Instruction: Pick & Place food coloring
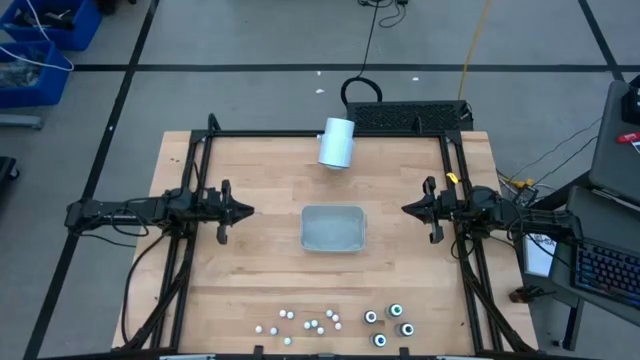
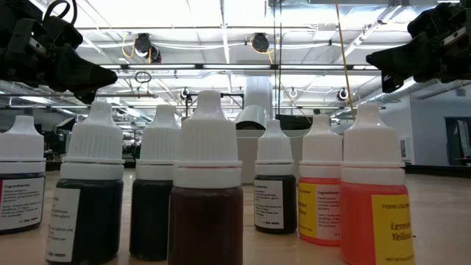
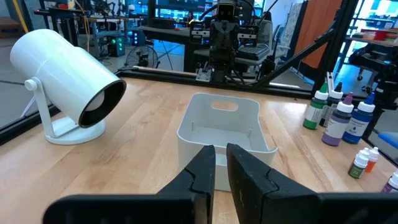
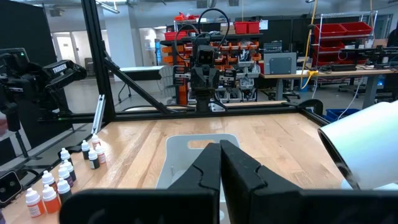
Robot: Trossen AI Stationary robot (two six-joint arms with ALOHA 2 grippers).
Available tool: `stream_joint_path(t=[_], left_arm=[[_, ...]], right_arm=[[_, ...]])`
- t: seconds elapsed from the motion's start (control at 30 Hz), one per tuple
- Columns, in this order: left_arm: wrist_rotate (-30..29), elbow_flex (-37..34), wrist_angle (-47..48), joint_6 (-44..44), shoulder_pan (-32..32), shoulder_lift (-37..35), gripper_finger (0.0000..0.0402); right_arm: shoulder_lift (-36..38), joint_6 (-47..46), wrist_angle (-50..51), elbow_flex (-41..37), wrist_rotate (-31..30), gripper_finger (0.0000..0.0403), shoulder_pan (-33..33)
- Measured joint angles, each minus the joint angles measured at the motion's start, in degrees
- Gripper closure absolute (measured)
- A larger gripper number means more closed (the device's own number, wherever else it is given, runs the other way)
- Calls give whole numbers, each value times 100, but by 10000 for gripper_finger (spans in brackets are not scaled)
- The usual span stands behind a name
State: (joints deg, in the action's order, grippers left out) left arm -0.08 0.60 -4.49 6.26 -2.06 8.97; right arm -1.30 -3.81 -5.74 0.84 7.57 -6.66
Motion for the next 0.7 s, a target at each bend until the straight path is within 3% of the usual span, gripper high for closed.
stream_joint_path(t=[0.7], left_arm=[[0,0,-291,26,2,2,355]], right_arm=[[0,4,2,-2,0,403,2]])
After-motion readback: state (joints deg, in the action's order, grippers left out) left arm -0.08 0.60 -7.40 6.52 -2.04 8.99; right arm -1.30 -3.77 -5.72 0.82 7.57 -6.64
